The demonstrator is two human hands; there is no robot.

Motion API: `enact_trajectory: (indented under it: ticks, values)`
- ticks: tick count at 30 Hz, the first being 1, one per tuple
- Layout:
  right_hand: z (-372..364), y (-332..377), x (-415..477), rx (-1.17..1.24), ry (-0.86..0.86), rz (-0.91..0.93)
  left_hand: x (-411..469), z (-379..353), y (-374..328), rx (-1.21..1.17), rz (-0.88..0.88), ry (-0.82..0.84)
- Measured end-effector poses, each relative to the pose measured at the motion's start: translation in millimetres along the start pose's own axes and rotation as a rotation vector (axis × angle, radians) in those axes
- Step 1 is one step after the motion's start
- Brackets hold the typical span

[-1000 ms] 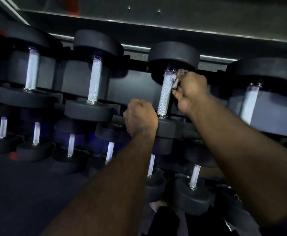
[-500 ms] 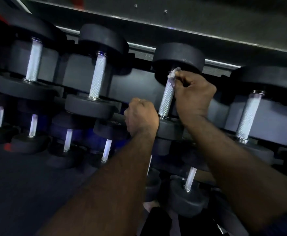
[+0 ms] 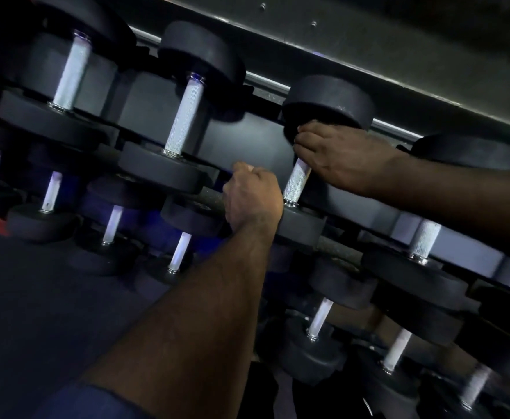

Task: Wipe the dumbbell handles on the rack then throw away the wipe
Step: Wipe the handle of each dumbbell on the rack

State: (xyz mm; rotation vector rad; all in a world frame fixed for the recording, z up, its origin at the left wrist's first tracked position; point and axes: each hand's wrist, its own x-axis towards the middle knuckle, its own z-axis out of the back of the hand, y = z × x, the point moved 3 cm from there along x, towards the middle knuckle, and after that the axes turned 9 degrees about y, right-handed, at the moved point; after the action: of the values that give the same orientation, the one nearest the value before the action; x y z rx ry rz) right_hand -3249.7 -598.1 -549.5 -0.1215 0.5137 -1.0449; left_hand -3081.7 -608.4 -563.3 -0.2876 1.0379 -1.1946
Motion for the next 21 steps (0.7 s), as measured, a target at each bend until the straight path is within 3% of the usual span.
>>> enact_trajectory:
  ticks: [4,6,9,15,21]
  values:
    - [27.0,4.0,39.4,-0.057,0.218,0.123,-2.0,0.0,-0.8,-0.003,0.012,0.001]
    - [38.2,9.7,54.9,-0.114,0.411,0.103,-2.8,0.3,0.1,-0.033,0.015,0.004]
    - [46.2,8.1,60.2,-0.147,0.508,0.079,-5.1,-1.2,-0.1,-0.057,0.035,-0.005]
    - [35.8,11.4,60.1,-0.125,0.601,0.002,0.0,-0.8,2.6,-0.125,0.047,-0.041]
    - [32.2,22.0,76.8,0.243,0.522,-0.133,-3.5,1.1,2.6,-0.188,0.061,-0.063]
